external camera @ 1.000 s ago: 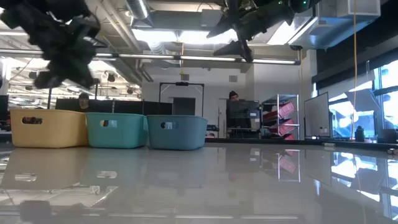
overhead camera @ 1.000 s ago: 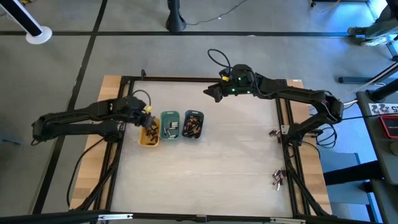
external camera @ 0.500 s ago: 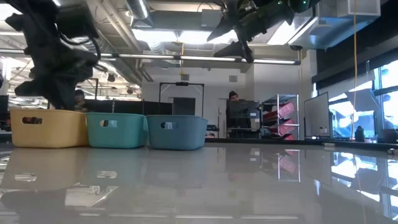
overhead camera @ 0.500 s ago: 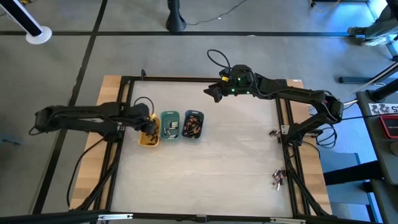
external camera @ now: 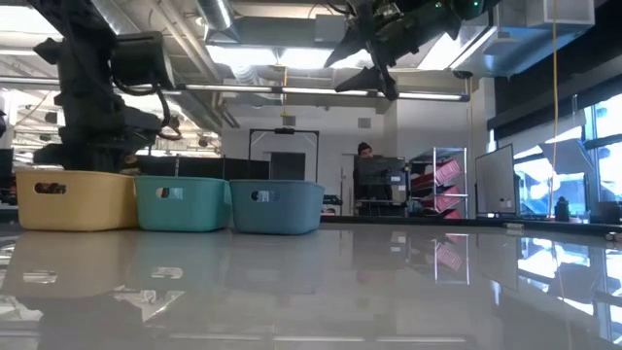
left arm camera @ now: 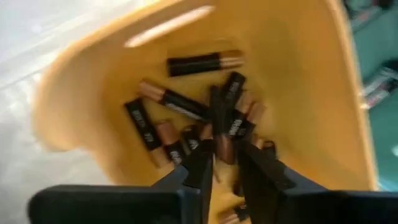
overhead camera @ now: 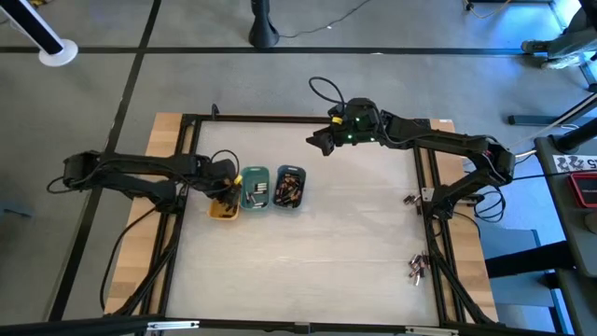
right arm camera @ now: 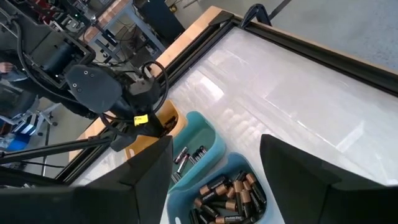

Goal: Sort batteries
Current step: Put the small black battery into the yellow bin, then put the silver battery into the green bin

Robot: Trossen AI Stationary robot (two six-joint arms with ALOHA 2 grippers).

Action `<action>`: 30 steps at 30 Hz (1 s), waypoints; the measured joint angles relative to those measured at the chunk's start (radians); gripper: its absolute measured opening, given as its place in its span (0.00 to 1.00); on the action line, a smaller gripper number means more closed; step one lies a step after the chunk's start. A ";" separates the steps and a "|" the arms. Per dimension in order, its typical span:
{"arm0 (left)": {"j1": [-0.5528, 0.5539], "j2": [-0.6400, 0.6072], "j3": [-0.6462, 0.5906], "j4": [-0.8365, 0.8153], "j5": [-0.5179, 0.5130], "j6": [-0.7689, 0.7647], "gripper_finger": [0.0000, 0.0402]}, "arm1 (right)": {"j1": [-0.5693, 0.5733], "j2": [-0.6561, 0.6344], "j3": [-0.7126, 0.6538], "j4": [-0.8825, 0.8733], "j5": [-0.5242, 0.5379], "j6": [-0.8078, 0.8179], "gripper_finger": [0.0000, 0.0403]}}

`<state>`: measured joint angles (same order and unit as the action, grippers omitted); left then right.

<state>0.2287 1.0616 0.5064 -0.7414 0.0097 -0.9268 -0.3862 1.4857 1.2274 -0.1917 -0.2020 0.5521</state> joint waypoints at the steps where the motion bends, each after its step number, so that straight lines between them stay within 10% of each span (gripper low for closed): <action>1: 0.000 0.000 0.000 0.009 0.014 0.014 0.18 | 0.000 0.000 0.000 0.000 0.000 0.000 0.60; 12: 0.000 -0.039 0.006 0.001 0.052 0.022 0.41 | 0.000 0.000 0.000 -0.008 0.000 -0.006 0.60; 24: 0.000 -0.210 0.150 0.000 -0.173 0.165 0.39 | 0.000 0.000 0.000 -0.029 0.015 0.003 0.60; 30: 0.000 -0.279 0.162 0.203 -0.214 0.351 0.39 | 0.000 -0.002 0.001 -0.122 -0.165 0.017 0.60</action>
<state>0.2287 0.7829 0.6685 -0.5382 -0.2038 -0.5758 -0.3860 1.4835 1.2285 -0.3136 -0.3671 0.5688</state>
